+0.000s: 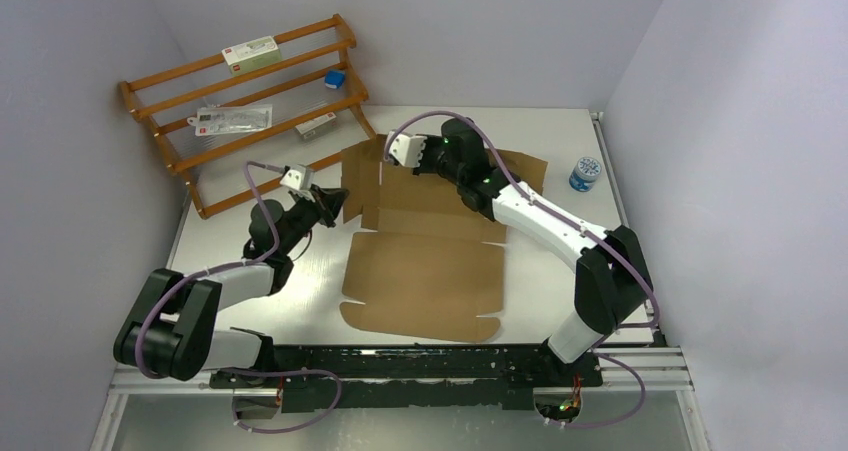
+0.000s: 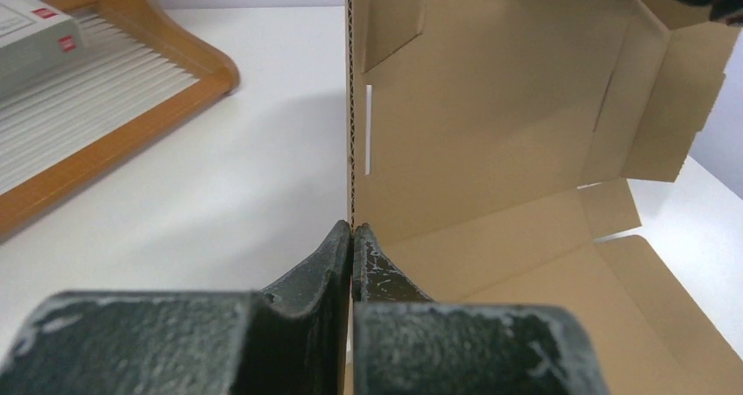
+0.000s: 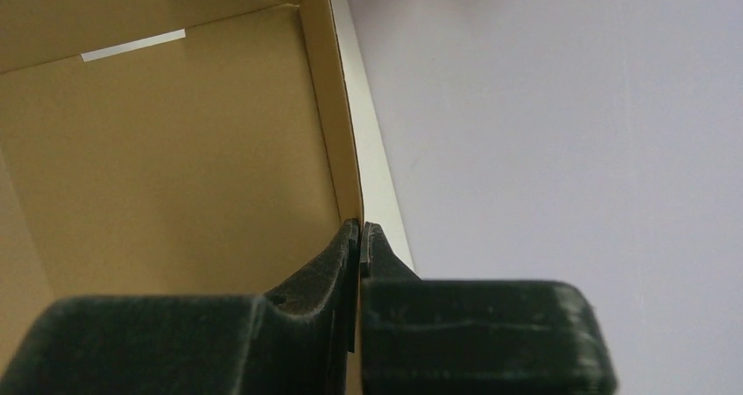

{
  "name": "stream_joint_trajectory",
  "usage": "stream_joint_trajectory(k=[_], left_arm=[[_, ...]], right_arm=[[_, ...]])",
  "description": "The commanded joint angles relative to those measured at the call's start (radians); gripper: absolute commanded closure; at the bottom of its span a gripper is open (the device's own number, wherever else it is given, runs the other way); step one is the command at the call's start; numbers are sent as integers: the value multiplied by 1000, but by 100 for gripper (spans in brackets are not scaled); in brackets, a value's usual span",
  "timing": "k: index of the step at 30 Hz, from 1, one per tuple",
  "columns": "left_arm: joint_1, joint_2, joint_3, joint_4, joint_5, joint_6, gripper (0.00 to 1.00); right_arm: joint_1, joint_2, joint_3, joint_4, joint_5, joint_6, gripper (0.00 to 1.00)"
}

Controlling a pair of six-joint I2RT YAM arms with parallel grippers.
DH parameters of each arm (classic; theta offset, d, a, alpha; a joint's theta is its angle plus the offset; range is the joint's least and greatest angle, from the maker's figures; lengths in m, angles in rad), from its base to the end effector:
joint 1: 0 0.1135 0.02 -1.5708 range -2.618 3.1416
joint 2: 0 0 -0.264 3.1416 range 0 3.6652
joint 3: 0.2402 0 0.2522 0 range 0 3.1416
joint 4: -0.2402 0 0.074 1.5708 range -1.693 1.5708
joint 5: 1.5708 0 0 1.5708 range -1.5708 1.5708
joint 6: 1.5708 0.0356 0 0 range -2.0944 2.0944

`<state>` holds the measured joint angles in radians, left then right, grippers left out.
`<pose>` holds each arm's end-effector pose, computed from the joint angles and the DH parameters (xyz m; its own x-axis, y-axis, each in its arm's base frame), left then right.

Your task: Fold the paper box

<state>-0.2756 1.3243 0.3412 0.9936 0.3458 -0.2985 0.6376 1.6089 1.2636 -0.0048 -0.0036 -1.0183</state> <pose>0.2361 -0.0793 0.2001 -0.1615 -0.2418 -0.9568 0.5594 0.7763 -0.2907 0.3083 0.2286 0.3133 0.3644 -0.7894 -0.4940 -0.5484 0.2469 -0.7989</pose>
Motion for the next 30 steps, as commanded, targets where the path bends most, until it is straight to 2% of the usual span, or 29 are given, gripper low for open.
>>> stream_joint_trajectory(k=[1,6,12,23,30], left_arm=[[-11,6,-6,60,-82,26,94],[-11,91,-25,161,-54,-13,94],[-52,154,-77,280,-72,1,95],[-235,107,-152,293,-316,130,94],[-328,137,-186,346,-422,152,94]], right_arm=[[2,-25,-63,210,10,-81,100],[4,-54,-89,199,-65,-116,100],[22,-85,-164,236,-65,-147,100],[71,-150,-255,282,49,-241,100],[122,-184,-359,342,132,-261,100]])
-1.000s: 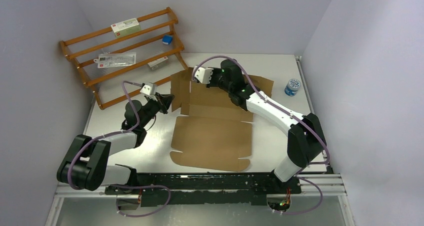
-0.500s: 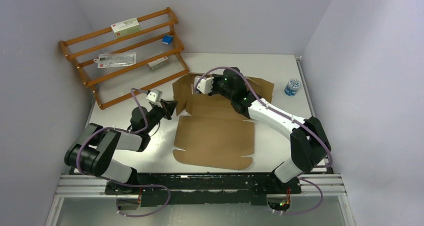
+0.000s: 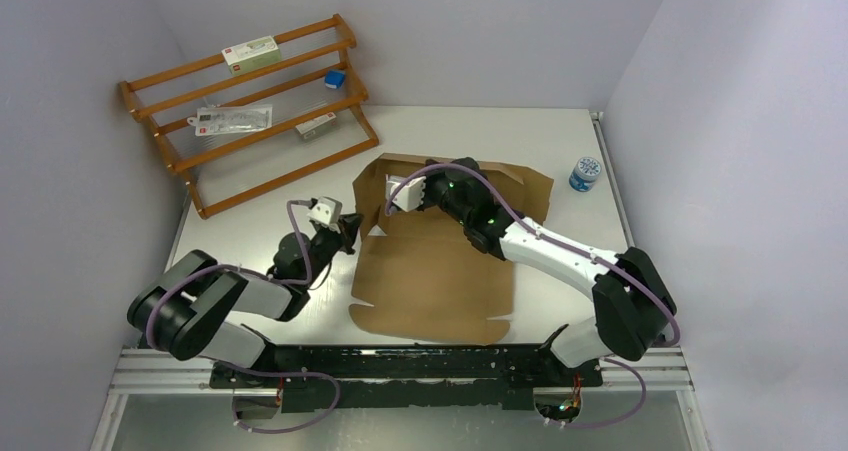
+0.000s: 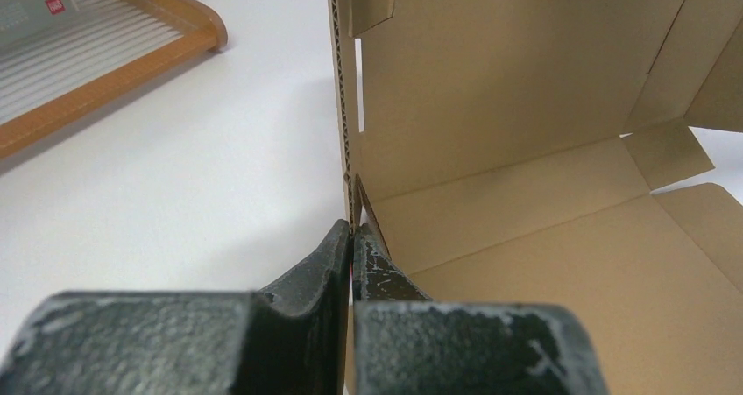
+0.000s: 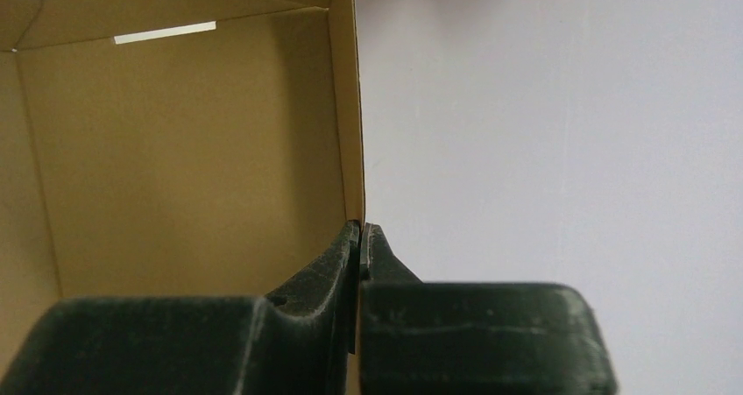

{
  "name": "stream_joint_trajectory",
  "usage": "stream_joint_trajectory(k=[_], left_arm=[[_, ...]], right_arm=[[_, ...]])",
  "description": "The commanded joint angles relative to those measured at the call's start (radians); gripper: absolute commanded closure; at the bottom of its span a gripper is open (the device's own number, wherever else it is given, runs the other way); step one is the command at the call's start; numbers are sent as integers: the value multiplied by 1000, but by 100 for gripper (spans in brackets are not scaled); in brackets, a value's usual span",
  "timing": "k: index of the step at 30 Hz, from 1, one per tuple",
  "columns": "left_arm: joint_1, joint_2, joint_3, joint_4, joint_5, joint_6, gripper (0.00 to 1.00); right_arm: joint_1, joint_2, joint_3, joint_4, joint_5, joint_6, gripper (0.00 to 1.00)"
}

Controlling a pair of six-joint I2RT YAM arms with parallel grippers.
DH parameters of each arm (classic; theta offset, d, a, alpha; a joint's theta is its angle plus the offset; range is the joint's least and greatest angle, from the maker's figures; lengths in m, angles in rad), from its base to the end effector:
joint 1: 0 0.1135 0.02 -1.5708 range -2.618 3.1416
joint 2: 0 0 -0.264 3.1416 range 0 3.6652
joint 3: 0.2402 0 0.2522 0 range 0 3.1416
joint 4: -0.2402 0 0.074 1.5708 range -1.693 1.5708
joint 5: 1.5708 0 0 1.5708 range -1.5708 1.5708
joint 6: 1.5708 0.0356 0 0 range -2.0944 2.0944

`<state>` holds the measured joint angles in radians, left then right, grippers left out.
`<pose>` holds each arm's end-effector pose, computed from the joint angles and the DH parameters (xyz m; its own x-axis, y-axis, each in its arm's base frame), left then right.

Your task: Fold the paper box

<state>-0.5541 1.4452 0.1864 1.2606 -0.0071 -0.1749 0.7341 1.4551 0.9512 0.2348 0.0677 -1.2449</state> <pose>0.1947 -0.1202 0.1609 -0.0890 -0.1495 -0.9847 0.5125 0.8409 -0.1740 0.2530 0.2250 0.2809 0.5241 -0.8002 -0.2916 -0.3855 0.0824 -0.9190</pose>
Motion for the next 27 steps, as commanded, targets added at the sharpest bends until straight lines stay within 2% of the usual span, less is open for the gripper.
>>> stream_joint_trajectory(k=[1,7,14,27], left_arm=[[-60,19,-37,89,-82,30,94],[-116,27,-51,96,-140,41,93],[-143,64,-77,160,-142,7,92],[-263,81,-83,127,-182,-14,91]], right_arm=[[30,-30,-61,112,72,-36,100],[69,-49,-135,143,158,-47,100],[137,-105,-216,159,230,-81,100],[195,-82,-347,354,339,-149,100]])
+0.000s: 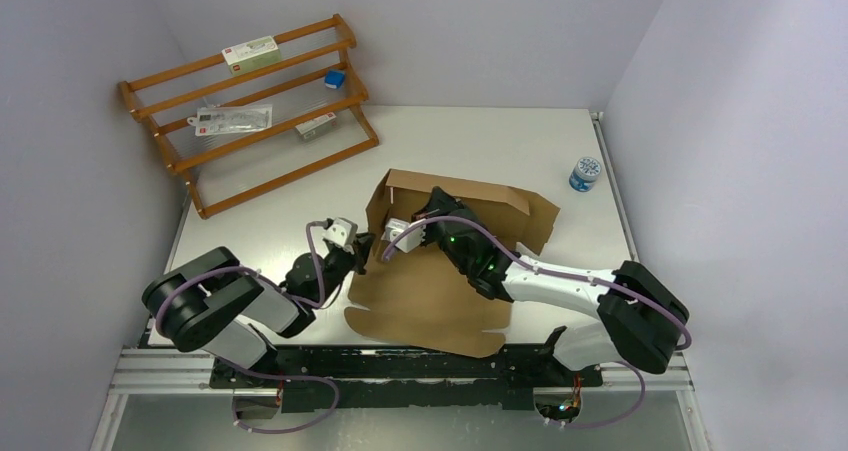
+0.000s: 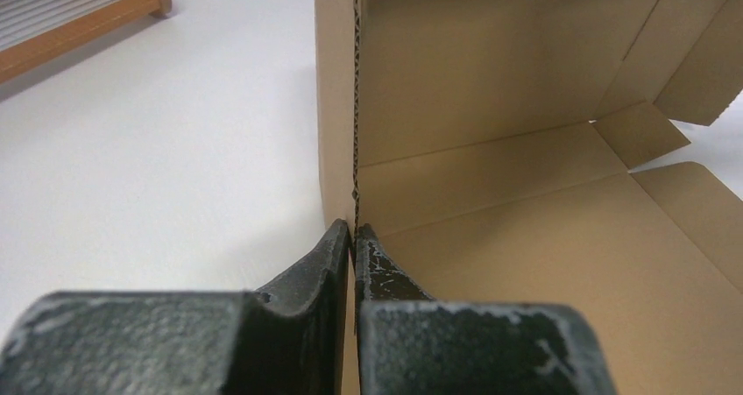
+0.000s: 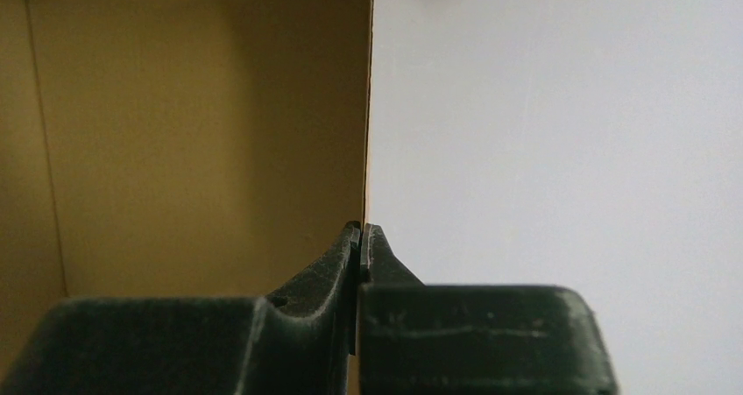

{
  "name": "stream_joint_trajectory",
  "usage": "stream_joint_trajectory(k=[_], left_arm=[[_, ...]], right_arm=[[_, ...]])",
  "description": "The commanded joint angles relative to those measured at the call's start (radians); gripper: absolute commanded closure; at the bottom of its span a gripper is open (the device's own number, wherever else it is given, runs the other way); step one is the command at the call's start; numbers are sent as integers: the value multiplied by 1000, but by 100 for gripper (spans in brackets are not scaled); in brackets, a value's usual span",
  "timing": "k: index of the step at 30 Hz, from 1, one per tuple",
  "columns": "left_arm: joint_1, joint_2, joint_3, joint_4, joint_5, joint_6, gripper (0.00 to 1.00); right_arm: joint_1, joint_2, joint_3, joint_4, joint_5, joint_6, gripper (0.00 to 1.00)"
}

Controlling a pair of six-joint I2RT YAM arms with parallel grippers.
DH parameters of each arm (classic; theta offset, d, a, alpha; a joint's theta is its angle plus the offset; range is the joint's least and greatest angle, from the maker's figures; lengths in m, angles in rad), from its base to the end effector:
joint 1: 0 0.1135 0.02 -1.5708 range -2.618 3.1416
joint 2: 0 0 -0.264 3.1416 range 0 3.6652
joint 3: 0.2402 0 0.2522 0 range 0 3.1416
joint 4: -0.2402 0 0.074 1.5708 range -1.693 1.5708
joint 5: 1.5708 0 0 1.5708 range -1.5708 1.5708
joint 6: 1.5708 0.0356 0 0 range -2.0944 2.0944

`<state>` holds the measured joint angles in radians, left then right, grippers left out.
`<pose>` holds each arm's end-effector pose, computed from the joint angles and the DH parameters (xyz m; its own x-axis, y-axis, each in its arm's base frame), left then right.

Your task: Fold the paper box

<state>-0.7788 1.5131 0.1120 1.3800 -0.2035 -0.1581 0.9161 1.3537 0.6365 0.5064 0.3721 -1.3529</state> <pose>0.1575 -0.1453 0.1435 -0.1005 -0.1175 -0.9880 0.5350 0.8309 -0.1532 0.1881 0.2237 0.2331 0.4826 -0.8651 -0.1371 -0.2373 0.0215 -0.9712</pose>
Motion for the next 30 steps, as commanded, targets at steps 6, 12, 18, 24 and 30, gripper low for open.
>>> stream_joint_trajectory(k=[6,12,18,24,30], left_arm=[[-92,51,-1,8,-18,-57,91],[-93,143,-19,126,-78,-107,90],[-92,70,57,-48,-145,-47,89],[-90,115,111,-23,-39,-27,88],[-90,128,52,71,-40,-38,76]], right_arm=[[30,26,-32,98,32,-76,100],[34,30,-74,126,29,-74,100],[34,92,-83,207,54,-118,100],[21,191,-44,297,76,-174,100],[3,165,-36,274,39,-161,100]])
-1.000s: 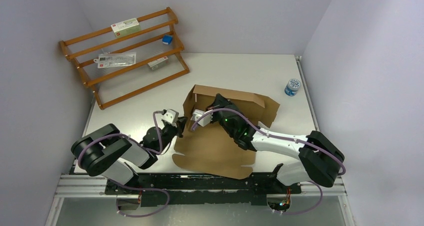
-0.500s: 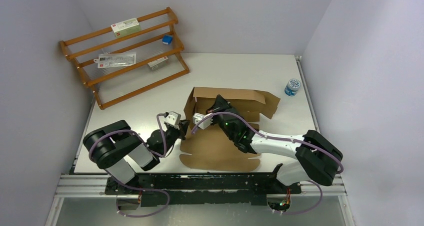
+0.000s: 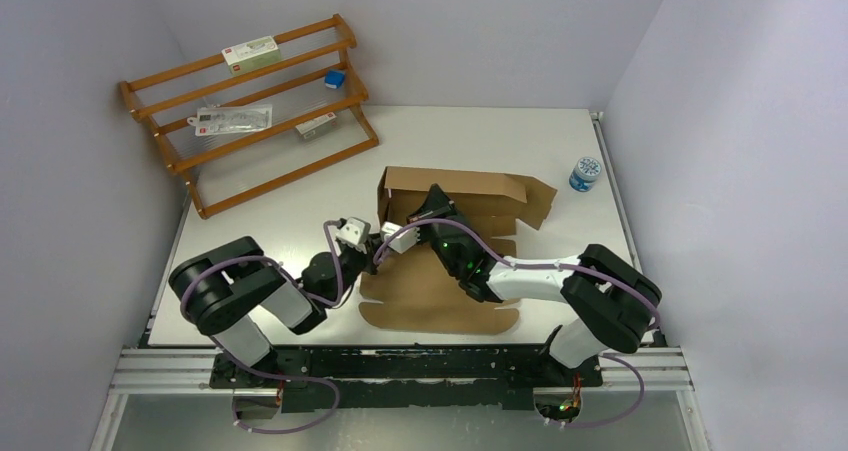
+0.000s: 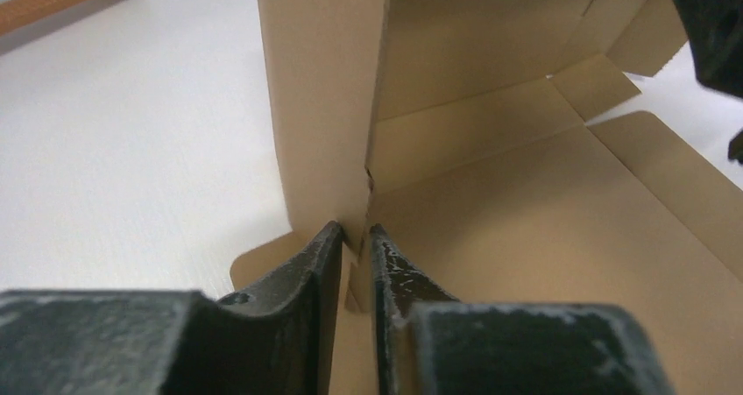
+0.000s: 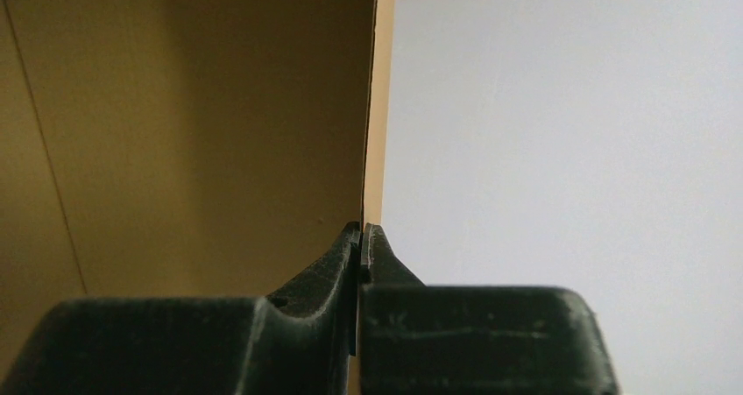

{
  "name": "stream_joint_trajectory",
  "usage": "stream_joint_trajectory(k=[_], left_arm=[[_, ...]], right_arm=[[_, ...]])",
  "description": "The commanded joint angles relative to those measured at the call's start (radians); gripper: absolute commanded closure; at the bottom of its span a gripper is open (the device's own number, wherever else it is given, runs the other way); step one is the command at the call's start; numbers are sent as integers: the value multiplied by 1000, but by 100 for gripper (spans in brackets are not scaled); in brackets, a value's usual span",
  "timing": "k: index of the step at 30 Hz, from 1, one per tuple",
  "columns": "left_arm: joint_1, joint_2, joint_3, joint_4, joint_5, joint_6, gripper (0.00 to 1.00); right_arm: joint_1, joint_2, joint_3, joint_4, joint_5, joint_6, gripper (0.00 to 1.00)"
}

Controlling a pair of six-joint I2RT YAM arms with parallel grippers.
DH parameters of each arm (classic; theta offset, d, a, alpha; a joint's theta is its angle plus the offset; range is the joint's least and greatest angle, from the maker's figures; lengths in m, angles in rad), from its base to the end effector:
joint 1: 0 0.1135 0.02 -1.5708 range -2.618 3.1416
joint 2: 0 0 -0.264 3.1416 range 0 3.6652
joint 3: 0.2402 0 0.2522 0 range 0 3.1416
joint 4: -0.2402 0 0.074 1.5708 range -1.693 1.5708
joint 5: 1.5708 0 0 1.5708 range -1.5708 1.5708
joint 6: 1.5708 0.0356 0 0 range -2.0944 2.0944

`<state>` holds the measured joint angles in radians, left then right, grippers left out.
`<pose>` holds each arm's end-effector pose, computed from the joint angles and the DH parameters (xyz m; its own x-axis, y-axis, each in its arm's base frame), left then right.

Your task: Fold the paper box

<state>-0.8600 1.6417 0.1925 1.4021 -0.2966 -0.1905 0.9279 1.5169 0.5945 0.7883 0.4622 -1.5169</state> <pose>0.1618 -0.1720 0.1359 -0.1313 -0.1250 -0.9834 0.5188 0.8367 -0.1756 0.1964 0.2358 0.2040 0.4465 -0.8948 0.0061 -0.1044 -0.0589 -0.9928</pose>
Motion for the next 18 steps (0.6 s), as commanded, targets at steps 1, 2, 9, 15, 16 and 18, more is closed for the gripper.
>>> stream_joint_trajectory(k=[1,2,9,15,16,18], left_arm=[[-9,-16,-28,32,50,-1,72],[-9,-34,-25,13,47,2,67],[-9,-277,1,-193,35,59,45],[42,-537,32,-390,38,126,38],[75,-574,48,-428,73,116,38],[132,-628,69,-462,134,103,39]], right_arm=[[-11,0,9,-17,-55,6,100],[-13,-1,10,-21,-58,7,100],[-25,0,13,-40,-73,14,100],[-35,1,11,-39,-81,25,100],[-35,-1,11,-45,-84,26,100],[-36,-7,14,-55,-85,27,100]])
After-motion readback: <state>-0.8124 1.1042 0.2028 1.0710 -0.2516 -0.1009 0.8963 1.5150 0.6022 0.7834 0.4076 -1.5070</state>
